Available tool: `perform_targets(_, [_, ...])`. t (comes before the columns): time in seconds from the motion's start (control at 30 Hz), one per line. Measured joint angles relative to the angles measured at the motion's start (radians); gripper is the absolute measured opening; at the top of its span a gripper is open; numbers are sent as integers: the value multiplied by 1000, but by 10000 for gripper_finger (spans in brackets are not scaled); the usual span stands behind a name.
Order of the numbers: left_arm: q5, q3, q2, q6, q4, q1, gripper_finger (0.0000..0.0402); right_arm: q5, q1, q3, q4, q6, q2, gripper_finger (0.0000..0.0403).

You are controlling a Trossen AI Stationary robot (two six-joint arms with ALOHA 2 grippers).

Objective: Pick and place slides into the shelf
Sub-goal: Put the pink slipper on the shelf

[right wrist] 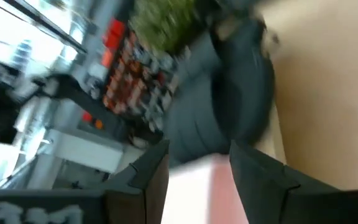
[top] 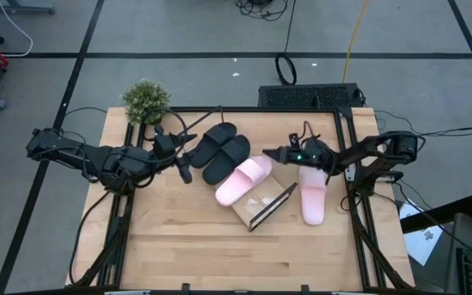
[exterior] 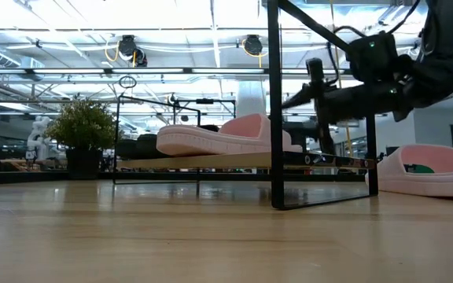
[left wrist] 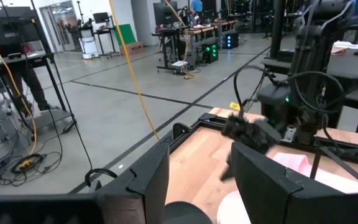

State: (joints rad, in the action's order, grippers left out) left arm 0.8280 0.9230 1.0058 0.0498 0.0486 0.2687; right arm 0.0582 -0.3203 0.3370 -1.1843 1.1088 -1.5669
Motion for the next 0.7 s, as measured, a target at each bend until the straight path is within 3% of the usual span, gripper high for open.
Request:
perform_targets(0.3, [0,0,0,-2,1,3,177,183,-191,-1,-384,-126,122,160])
perform_targets(0.5, [0,0,0,-10,2,4,177,260,-199,5,-362,-168,407,150])
perform_targets(0.7, [0,0,0,-26,2,8,177,260,-114,5,-272,-224,707,132])
